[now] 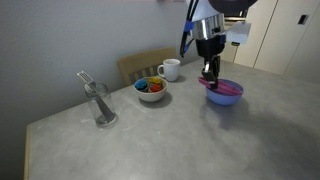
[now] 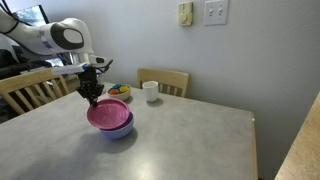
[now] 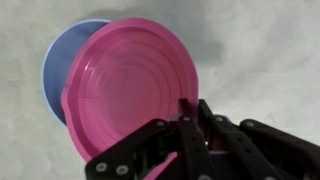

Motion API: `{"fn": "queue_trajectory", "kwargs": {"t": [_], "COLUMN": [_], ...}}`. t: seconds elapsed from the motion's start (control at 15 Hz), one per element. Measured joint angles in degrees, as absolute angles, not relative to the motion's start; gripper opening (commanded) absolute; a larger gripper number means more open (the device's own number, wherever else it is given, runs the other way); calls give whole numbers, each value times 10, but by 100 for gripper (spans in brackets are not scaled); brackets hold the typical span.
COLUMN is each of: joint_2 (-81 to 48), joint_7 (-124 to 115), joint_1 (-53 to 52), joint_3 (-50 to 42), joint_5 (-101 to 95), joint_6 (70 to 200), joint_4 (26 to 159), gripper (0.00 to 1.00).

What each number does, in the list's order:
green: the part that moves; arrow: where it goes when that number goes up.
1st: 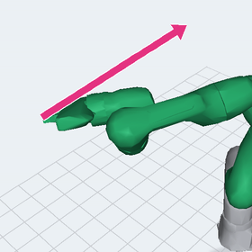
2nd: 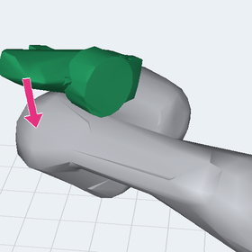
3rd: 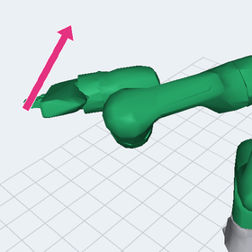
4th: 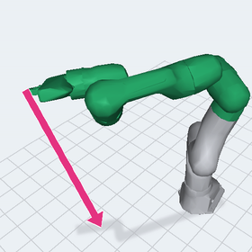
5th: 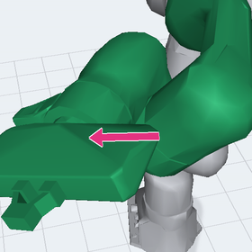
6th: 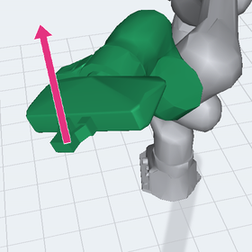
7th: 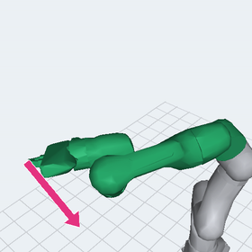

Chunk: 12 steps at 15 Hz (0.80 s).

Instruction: Put the pink lid on the bowl

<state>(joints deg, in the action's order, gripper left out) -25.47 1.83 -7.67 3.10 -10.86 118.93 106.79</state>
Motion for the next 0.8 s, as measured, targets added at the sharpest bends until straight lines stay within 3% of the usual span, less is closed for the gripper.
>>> {"fn": "queue_trajectory", "kwargs": {"t": [0.8], "joint_2": [-249], "joint_7": [2], "joint_1": [-77], "joint_3": [25], "joint_5": [-111], "joint_6": [1000], "joint_4": [1020], "gripper": [3]}}
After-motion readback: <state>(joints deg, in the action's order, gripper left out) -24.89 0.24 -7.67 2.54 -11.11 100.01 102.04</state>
